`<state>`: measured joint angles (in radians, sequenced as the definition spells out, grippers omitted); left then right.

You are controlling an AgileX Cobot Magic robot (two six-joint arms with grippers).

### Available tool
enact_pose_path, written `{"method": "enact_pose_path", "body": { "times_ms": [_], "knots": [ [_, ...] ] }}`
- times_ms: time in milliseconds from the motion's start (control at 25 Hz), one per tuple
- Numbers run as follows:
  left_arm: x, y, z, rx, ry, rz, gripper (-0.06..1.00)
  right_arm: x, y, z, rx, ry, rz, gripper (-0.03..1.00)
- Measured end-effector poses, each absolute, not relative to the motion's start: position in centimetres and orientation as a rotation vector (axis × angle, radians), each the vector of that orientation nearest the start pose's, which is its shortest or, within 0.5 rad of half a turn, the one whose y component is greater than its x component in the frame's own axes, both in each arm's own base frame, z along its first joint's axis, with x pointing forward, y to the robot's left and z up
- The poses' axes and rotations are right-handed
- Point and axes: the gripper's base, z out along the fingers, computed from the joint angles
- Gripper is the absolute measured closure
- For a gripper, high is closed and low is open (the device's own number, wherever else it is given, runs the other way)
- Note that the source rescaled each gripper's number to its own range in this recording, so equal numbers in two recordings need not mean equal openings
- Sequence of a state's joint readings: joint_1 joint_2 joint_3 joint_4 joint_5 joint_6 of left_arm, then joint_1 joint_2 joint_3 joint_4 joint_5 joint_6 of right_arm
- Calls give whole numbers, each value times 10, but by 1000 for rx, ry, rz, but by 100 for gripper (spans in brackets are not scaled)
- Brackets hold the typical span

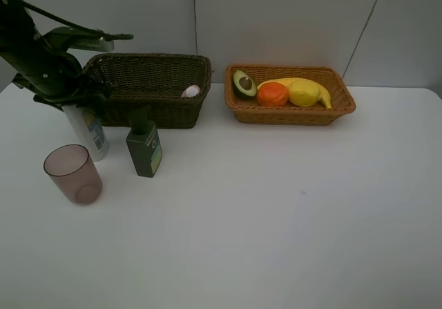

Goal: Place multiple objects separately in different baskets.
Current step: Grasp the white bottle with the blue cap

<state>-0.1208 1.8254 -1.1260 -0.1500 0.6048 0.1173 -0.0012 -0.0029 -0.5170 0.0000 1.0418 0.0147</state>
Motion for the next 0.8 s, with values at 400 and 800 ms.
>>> {"method": "enact_pose_path", "body": {
  "times_ms": [400,800],
  "knots": [
    [355,-51,176,184,2776,-147,52,-7,0,283,16,2005,9,-3],
    [354,-51,175,185,2784,-148,52,-7,0,283,16,2005,9,-3]
  ]
}}
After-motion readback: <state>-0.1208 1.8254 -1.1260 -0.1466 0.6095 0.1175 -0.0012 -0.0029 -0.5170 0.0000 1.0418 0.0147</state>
